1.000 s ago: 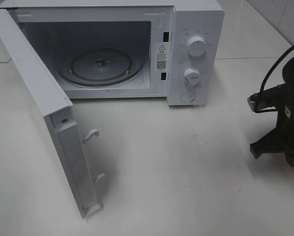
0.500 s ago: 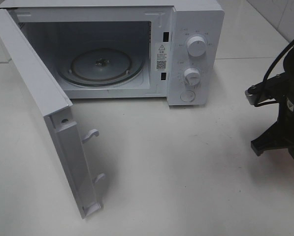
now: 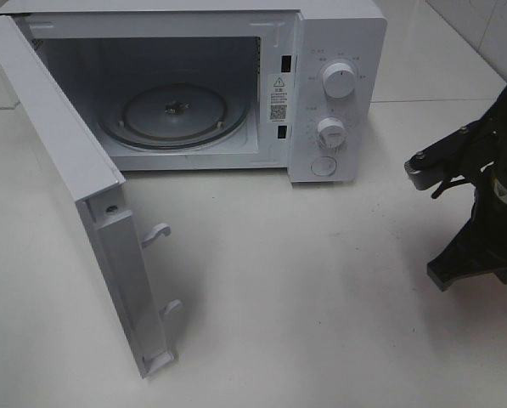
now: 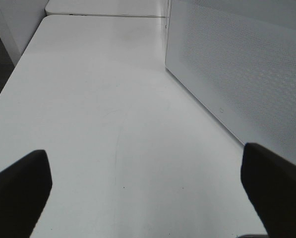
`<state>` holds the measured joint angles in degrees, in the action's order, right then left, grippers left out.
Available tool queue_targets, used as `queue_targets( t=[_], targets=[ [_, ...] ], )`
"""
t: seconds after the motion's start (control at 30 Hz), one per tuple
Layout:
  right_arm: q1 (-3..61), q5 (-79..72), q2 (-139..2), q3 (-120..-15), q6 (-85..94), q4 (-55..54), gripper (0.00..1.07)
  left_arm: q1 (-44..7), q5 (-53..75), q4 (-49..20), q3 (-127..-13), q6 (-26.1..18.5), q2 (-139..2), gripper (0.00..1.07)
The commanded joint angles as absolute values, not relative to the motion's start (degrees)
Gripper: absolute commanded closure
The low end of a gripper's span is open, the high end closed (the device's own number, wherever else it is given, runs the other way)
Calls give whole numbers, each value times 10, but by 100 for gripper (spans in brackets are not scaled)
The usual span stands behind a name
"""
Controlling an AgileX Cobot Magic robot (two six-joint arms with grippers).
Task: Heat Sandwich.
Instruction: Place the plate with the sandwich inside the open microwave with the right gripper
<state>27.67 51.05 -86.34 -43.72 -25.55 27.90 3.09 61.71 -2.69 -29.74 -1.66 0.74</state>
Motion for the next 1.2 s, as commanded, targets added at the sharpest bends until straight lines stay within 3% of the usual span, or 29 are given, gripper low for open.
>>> queue_targets(
  t=[0.03, 0.87, 1.2],
  targets=[
    [309, 533, -837, -430, -237, 281, 107, 29, 615, -32, -296, -14, 12, 10],
    [482, 566, -788, -430, -164, 279, 107, 29, 615, -32, -296, -14, 12, 10],
    [511, 560, -780, -430, -74, 278, 106, 29, 615, -32, -296, -14, 12, 10]
  ],
)
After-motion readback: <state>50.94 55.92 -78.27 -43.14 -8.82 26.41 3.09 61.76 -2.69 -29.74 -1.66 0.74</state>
